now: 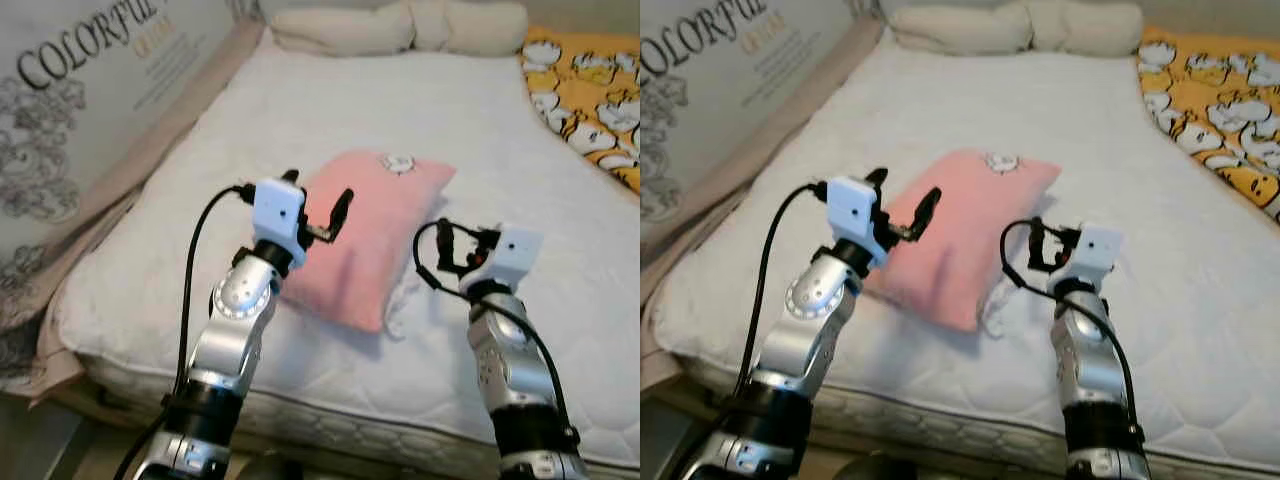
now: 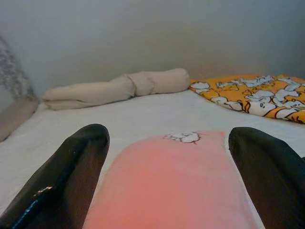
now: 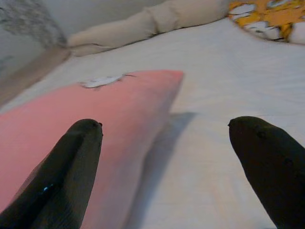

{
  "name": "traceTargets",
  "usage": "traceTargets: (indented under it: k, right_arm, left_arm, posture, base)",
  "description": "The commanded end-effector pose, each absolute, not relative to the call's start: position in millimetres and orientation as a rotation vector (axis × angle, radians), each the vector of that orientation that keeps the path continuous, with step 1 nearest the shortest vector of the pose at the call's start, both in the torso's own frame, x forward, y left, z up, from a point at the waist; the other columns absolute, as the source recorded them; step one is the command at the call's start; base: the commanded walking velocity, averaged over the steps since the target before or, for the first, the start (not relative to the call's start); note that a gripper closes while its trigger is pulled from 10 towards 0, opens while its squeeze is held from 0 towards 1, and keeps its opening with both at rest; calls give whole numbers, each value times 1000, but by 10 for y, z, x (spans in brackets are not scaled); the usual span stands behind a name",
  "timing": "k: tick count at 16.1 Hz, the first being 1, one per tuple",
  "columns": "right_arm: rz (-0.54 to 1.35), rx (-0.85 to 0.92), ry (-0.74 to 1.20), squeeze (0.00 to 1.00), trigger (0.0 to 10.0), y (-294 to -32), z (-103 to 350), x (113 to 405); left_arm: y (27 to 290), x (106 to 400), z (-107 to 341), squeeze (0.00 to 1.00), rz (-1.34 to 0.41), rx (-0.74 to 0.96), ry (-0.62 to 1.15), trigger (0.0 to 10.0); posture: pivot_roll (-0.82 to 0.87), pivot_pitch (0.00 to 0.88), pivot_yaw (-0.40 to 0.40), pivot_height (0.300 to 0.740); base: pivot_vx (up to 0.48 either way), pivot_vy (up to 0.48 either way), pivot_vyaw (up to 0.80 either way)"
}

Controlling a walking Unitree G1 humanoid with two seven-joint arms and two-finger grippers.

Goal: Clean up the room

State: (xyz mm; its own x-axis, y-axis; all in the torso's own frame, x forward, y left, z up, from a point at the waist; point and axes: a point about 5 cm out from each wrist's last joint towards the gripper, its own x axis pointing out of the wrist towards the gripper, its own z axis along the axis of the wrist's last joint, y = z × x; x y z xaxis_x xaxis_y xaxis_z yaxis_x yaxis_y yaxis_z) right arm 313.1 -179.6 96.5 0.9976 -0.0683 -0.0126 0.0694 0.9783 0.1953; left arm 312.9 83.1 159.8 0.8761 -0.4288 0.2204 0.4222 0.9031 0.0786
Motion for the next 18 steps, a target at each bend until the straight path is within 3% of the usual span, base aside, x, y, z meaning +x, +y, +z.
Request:
traceTargets:
  k: [1, 5, 11, 18]
  right_arm:
    - [-52, 247, 24, 0, 10000, -1759, 977, 3174]
    - [11, 350, 100, 0, 10000, -1513, 853, 3088]
    - [-13, 444, 302, 0, 10000, -1601, 509, 3262]
    - [126, 487, 422, 0, 10000, -1323, 381, 3289]
  left_arm:
    - [882, 3112, 1617, 0, -429, 43, -236, 10000]
    - [950, 3090, 1616, 0, -410, 54, -233, 10000]
    - [1106, 2943, 1596, 0, -390, 92, -197, 10000]
    - [1289, 2809, 1634, 0, -347, 134, -163, 10000]
  posture:
    - [-3, 79, 45, 740]
    - [15, 92, 42, 740]
    - [94, 162, 70, 740]
    - [165, 221, 80, 740]
  base:
    - [0, 0, 0]
    - [0, 0, 0]
    - [0, 0, 0]
    - [0, 0, 0]
